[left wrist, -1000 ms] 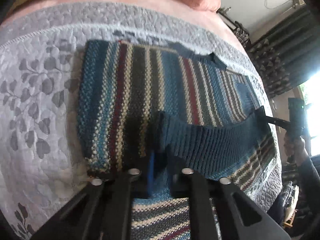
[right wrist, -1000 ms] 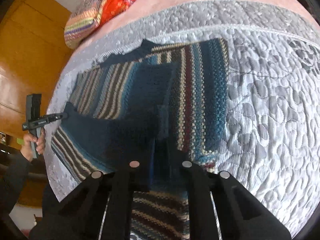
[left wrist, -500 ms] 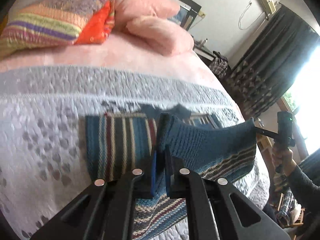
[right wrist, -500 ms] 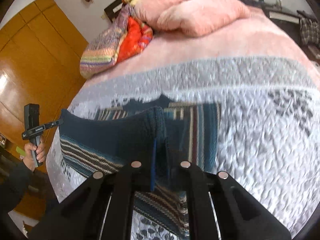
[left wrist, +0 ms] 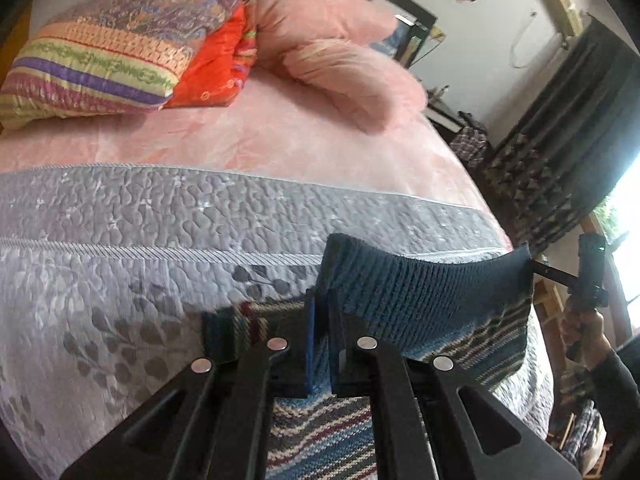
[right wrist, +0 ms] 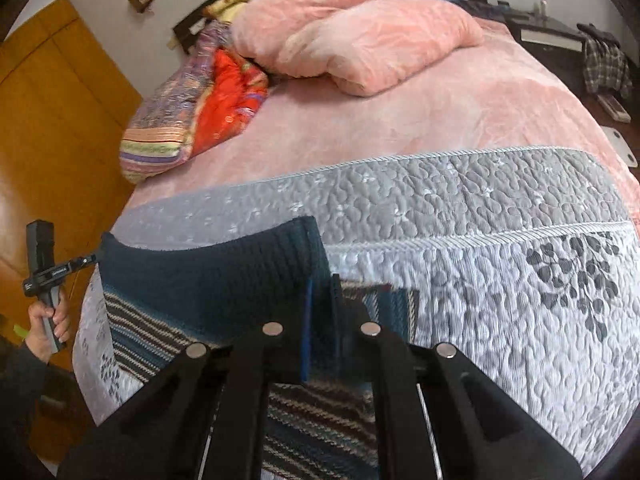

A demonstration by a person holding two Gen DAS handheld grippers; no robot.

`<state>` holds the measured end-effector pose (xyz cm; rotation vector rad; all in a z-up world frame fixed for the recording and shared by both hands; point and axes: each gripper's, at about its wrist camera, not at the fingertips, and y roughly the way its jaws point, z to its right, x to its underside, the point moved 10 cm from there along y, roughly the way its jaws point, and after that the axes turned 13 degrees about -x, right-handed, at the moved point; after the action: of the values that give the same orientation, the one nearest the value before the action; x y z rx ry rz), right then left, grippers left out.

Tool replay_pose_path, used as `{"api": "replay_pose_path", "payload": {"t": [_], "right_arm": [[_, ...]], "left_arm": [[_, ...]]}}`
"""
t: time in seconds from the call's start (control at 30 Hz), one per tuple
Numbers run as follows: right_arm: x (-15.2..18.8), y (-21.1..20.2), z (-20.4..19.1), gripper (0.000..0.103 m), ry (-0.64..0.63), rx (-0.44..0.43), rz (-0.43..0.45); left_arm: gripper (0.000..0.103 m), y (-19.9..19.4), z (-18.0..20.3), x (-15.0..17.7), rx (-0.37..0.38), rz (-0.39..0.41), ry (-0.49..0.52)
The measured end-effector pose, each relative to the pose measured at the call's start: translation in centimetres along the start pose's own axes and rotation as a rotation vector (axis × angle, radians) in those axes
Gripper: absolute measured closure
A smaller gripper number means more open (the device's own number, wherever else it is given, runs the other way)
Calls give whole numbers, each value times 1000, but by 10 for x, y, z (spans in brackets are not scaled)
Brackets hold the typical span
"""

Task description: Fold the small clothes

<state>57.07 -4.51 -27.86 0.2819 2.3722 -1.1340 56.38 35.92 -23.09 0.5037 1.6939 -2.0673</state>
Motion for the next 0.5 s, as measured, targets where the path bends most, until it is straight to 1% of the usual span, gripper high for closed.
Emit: {"api": "replay_pose_path", "payload": {"t": [0.17, 0.27, 0.5], "right_arm": [[-2, 45, 28, 97, 50, 64, -72], [-3, 71, 45, 97, 75, 106, -105], [-9, 97, 64, 97, 86, 142, -129]], "left_arm": [[98, 48, -11, -9, -63, -84, -12], [99, 74, -20, -12, -84, -129, -47], [99, 110, -31, -16, -122, -184, -61]]}}
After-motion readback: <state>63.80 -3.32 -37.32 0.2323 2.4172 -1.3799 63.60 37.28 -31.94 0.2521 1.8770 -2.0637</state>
